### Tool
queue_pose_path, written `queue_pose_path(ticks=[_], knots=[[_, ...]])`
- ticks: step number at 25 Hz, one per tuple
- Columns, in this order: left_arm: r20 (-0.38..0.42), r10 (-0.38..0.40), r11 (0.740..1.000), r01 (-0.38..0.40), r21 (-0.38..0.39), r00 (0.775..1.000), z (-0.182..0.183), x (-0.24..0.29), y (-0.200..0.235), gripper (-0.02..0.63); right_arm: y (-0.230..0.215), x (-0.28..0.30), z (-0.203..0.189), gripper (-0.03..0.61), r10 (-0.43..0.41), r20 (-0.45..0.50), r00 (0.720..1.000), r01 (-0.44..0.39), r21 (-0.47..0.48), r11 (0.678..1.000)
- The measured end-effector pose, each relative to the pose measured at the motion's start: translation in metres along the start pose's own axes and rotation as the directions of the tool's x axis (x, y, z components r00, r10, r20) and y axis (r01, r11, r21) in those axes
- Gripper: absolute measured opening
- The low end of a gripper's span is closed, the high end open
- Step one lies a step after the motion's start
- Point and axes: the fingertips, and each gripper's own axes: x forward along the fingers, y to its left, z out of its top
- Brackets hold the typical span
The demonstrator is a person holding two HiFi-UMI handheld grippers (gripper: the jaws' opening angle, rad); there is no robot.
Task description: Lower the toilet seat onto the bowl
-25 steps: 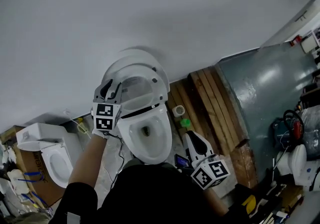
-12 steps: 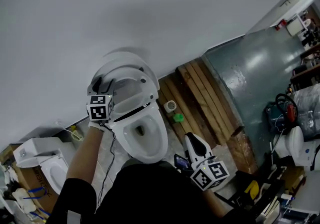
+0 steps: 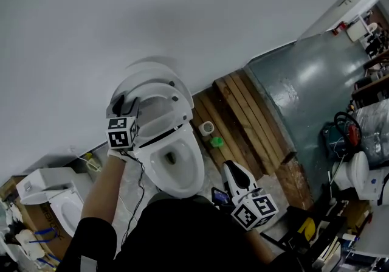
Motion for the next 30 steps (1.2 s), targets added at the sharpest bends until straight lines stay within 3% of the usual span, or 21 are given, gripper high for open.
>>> queue_pose_path(ticks=[10,18,30], knots=[[0.023,-0.012,0.998,0.013,-0.056,1.0,-0.01,-0.035,-0.031,0.218,0.001,0.005,0.001,0.069,0.043,-0.027,0.999,-0.042,0.014,0.999],[0.016,-0.022,0.999,0.022,-0.046,1.0,-0.021,-0.06,-0.057,0.218,-0.004,0.002,0.005,0.069,0.088,-0.023,0.996,-0.088,0.025,0.996],[-0.08,-0.038,0.999,0.039,0.001,0.996,-0.048,-0.103,-0.109,0.221,-0.01,-0.005,0.007,0.069,0.187,-0.014,0.982,-0.185,0.069,0.98]])
